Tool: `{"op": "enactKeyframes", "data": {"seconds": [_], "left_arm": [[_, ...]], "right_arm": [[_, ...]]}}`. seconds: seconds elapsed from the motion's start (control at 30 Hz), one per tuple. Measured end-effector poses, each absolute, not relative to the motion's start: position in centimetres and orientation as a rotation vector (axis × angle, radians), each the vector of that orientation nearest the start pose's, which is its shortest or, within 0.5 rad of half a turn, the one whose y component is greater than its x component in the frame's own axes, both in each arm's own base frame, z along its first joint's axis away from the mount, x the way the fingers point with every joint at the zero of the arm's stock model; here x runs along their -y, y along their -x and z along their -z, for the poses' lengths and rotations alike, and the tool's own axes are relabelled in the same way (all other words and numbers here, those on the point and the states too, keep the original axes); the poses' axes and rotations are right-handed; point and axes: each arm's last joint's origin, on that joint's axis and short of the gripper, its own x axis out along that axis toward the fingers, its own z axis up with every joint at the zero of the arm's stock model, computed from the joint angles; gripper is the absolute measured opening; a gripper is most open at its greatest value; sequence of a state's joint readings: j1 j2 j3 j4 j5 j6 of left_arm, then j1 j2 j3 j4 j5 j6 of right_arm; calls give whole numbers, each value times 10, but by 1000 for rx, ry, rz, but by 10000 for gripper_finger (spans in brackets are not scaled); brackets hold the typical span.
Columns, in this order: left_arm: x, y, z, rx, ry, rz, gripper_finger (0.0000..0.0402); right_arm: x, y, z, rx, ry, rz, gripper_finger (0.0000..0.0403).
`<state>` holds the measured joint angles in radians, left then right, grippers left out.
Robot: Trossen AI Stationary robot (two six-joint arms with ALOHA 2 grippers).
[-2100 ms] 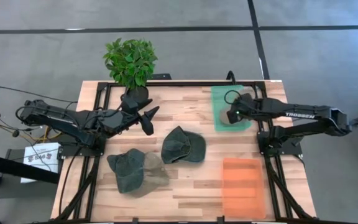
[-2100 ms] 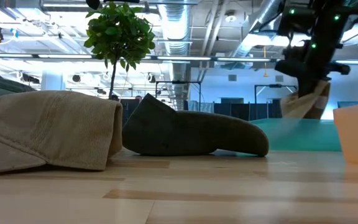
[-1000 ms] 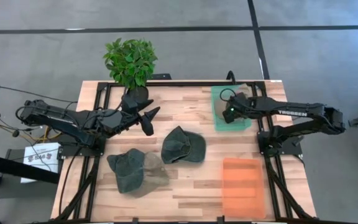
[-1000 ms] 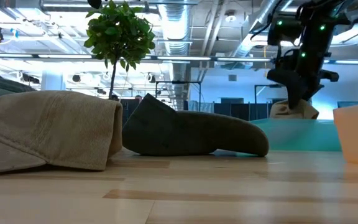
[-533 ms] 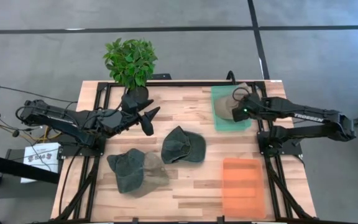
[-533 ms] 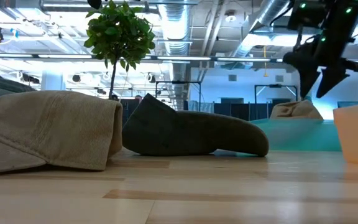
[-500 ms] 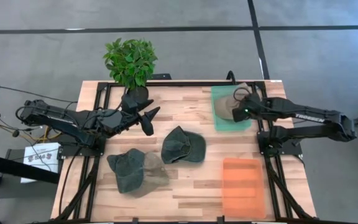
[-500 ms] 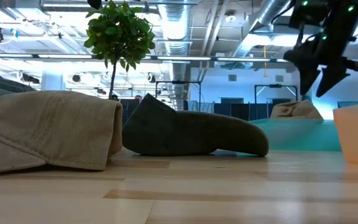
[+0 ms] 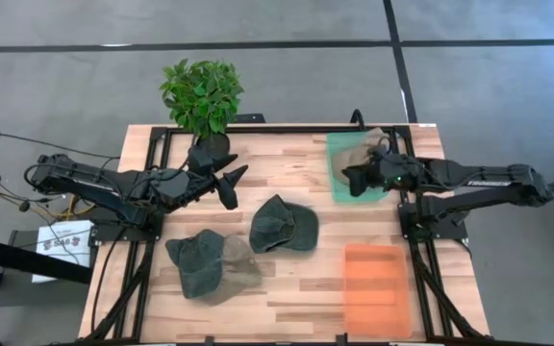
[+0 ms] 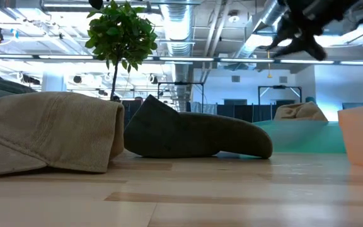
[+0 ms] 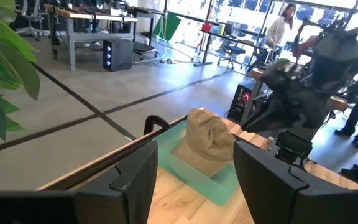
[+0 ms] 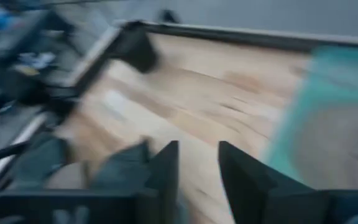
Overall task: Pick & Place hat
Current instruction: Put the right black cap into the orange bin
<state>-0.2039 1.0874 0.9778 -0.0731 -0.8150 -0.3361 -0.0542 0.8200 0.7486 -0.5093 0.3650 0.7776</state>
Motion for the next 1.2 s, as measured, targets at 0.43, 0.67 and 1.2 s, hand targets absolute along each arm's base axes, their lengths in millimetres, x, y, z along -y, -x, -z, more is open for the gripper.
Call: {"op": "enactKeyframes", "data": {"seconds": [0.43,0.67,1.2], "left_arm": [[28,-232,-344,-172,190,-572,91],[37,-239,-333,-293,200,-347,6],[82,-267,-276,-597,191,-148,0]], "right_arm": [[-22,-240,-266,-387,-373,307,24],[-31,-259,-249,-412,-367,277,28],[-76,-264,-262,-614,-155,147,0]]}}
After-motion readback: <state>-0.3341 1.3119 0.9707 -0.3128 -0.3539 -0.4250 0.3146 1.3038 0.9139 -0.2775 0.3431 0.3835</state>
